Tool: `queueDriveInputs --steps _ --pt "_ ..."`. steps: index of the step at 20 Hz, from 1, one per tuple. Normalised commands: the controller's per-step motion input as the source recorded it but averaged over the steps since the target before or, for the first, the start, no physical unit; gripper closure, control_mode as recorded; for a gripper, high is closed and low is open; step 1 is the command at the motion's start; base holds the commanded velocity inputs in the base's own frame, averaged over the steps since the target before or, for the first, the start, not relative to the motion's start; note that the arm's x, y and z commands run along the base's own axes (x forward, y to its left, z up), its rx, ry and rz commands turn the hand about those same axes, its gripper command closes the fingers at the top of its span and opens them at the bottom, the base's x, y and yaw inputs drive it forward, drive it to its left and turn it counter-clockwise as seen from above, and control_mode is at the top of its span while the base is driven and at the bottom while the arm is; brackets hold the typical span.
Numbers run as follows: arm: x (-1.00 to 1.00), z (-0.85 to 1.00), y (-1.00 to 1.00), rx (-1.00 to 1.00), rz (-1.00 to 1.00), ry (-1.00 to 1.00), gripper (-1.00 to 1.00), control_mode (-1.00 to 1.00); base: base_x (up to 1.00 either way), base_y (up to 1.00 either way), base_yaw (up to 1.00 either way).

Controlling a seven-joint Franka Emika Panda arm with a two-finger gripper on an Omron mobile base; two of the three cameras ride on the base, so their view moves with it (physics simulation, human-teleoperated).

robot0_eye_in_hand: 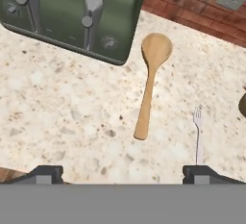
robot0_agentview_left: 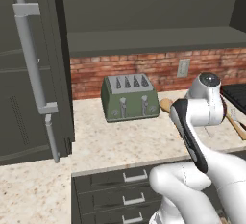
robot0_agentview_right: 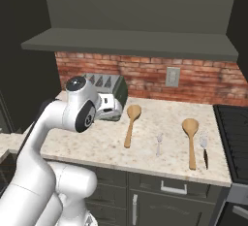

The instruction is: Organize the utensils by type. Pick up the wooden spoons from the counter and place them in the open cabinet. Then pick up the metallic utensils from the counter and place them in the open drawer.

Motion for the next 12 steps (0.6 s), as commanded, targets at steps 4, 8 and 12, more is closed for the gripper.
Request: queueDriveInputs --steps 4,8,12 --pt "0.27 -0.34 -0.24 -0.01 0.04 -0.03 -1.00 -1.00 0.00 0.00 0.00" --pt "0.38 -0.35 -0.26 0.00 0.00 0.00 -1.00 -1.00 0.00 0.00 0.00" --pt "0.49 -0.32 -0.27 0.02 0.00 0.00 -1.00 -1.00 0.00 0.00 0.00"
